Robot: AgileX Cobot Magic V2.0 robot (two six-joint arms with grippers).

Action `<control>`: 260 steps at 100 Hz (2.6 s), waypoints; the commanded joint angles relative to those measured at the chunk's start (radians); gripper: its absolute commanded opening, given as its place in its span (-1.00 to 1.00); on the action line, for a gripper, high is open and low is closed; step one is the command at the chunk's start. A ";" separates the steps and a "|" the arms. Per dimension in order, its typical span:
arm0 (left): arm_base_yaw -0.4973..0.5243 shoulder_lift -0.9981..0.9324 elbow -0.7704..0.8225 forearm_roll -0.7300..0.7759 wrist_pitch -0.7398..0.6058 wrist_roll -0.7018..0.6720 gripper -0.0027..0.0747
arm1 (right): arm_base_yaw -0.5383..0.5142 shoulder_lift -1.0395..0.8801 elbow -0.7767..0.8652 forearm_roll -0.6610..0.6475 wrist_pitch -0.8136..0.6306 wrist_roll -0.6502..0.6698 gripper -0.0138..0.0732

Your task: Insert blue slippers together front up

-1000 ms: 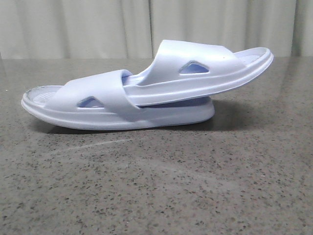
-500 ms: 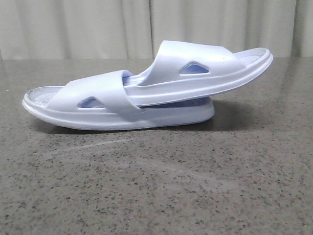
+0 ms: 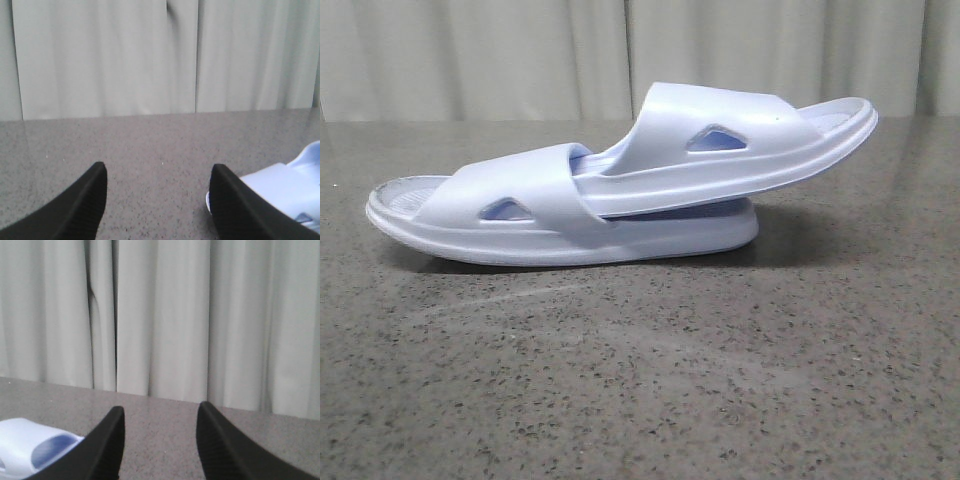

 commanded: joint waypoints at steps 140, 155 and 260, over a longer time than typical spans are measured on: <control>-0.009 0.006 0.001 -0.028 0.041 -0.011 -0.89 | 0.001 0.009 0.005 0.084 0.006 -0.015 -0.93; -0.023 0.006 0.001 -0.028 0.041 -0.011 -0.89 | 0.001 0.009 0.005 0.084 0.006 -0.015 -0.93; -0.079 -0.139 0.083 1.453 -0.174 -1.435 -0.89 | 0.001 0.009 0.005 0.086 0.006 -0.015 -0.93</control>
